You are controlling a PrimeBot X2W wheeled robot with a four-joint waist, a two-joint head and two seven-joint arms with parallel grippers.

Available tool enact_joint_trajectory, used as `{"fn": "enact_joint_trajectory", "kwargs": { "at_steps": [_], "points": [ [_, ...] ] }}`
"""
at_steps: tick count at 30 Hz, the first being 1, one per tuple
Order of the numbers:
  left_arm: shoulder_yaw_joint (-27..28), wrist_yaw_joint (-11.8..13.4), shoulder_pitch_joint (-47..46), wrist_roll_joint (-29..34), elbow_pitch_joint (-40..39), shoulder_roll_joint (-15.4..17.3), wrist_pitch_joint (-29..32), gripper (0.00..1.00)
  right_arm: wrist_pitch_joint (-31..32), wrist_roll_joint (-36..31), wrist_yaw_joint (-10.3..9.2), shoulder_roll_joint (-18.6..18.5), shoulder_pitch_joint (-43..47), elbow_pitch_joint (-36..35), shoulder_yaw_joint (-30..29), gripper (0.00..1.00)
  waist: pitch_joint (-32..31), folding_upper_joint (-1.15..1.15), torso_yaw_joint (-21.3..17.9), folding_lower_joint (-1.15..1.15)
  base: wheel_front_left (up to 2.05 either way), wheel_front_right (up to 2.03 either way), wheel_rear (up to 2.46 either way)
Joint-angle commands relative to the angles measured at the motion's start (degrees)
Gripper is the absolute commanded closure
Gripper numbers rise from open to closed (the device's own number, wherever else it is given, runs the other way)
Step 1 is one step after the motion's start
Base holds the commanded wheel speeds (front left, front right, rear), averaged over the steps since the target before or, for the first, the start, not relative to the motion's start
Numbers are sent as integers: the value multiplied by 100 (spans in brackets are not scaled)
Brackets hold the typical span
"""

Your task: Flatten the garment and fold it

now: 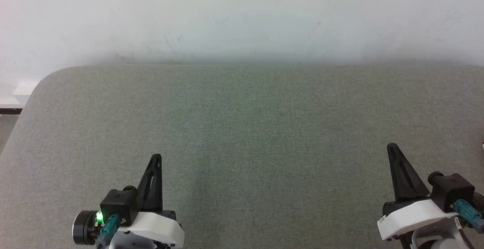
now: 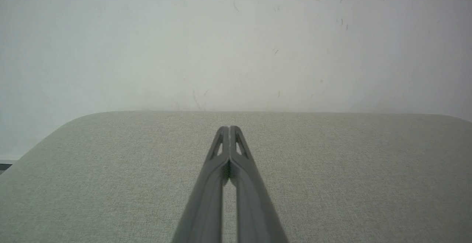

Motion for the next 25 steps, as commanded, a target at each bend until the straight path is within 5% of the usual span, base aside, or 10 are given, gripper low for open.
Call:
{"fn": "enact_joint_trajectory", "kwargs": {
  "at_steps": [1,25],
  "points": [
    [41,-34,-72,80,-31,-23,42,100,27,-75,-5,11,-67,-44,23,100,-4,0,2,0,0,0,0],
    [144,-55,-114,199,-66,-37,311,100,268,-186,-7,17,-106,-92,90,100,-57,0,31,0,0,0,0]
  ]
}}
